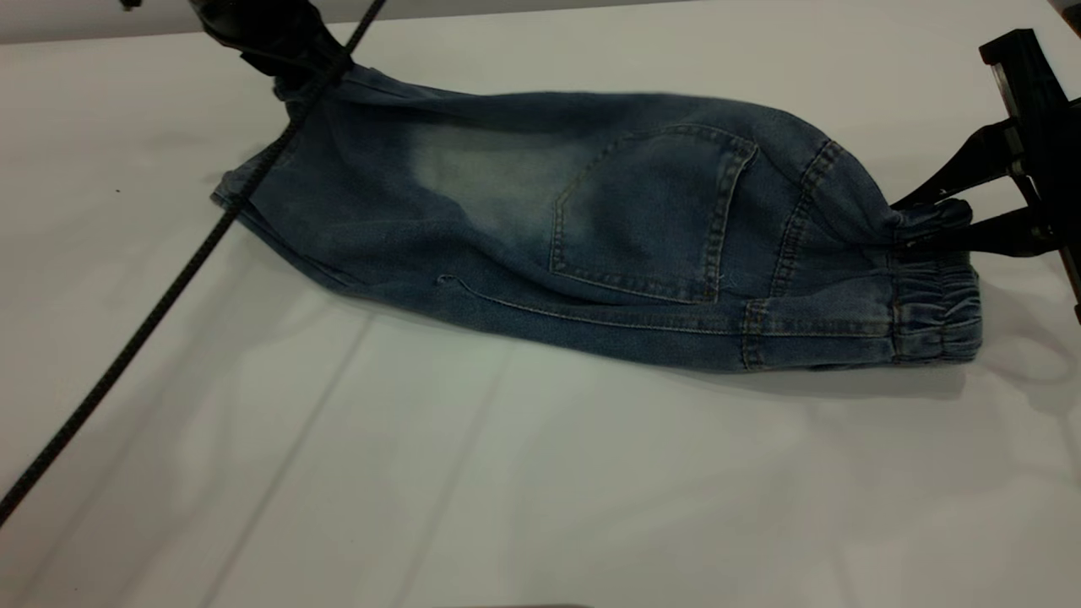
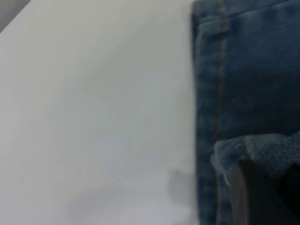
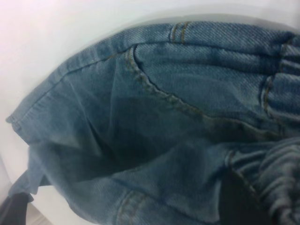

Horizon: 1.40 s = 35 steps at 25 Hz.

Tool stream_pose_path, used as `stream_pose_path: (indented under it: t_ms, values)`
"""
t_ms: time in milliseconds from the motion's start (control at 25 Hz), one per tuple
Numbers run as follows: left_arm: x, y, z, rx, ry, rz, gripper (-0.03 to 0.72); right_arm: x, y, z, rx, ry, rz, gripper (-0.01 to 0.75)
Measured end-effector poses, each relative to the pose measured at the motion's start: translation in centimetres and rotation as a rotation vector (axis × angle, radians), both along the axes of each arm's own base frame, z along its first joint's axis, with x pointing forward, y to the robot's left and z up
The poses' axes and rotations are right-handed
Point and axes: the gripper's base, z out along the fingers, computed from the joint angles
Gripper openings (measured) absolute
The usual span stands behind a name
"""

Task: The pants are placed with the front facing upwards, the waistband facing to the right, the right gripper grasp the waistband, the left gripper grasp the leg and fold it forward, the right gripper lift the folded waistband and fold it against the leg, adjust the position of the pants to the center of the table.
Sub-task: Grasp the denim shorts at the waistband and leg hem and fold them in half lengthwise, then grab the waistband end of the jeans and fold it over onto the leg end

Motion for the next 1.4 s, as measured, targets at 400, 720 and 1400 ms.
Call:
stream_pose_path:
  t_ms: [400,720,1400]
  values:
    - [-0.2,1.9,0.3,-0.005,0.052,0.146,0.442,0.1,0.9,0.9,0.069,-0.126,0.129,0.516]
    - [-0.6,2.3,3.1,-0.001,0.025,0.170,0.457,-1.3,2.1,1.3,0.143,-0.142,0.348,0.594]
    - [-0.8,2.2,3.3,-0.024,0.038,0.194,0.460,-3.5,0.8,-1.0,-0.047,-0.015,0.243,0.589]
